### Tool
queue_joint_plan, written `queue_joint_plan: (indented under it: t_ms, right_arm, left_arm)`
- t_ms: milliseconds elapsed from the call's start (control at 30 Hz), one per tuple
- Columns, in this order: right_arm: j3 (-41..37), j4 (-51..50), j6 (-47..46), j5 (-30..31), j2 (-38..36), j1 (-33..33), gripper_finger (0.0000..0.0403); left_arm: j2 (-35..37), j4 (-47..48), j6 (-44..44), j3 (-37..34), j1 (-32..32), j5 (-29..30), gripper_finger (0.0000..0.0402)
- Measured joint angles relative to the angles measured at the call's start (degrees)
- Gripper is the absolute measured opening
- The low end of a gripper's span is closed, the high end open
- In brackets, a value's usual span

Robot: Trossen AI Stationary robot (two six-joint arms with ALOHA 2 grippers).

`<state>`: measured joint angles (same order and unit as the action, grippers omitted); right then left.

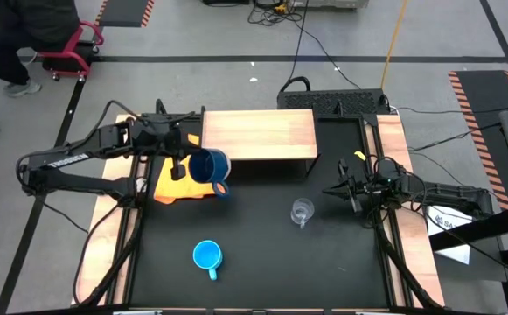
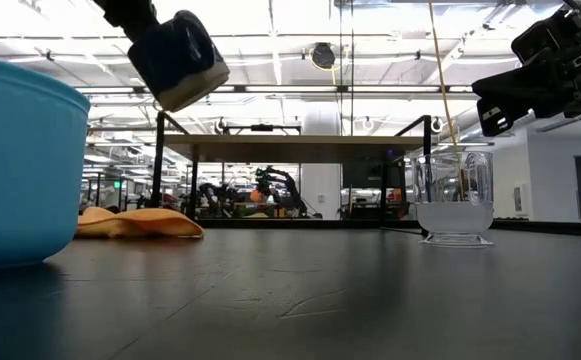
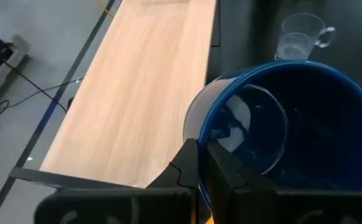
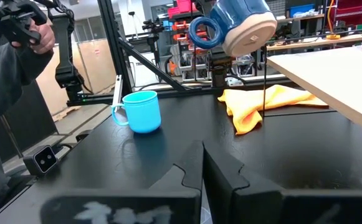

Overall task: Stack small to large cups/mugs on shelf
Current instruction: Put the dark blue mug on the shelf

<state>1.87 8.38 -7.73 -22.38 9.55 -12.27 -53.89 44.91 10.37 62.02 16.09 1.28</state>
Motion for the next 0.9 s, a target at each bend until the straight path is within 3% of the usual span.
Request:
queue_joint_plan:
  t_ms: [367, 900]
  right_arm:
    - [0.0, 0.0, -0.2, 0.0, 0.0, 0.0, 0.0000]
    - [0.0, 0.1, 0.0, 0.0, 0.0, 0.0, 0.0000]
  left_arm:
    - [0.0, -0.1, -0.8, 0.0, 0.0, -0.2, 0.0007]
    - [-0.2, -12.9, 2.9, 0.4, 3.3, 0.7, 0.0007]
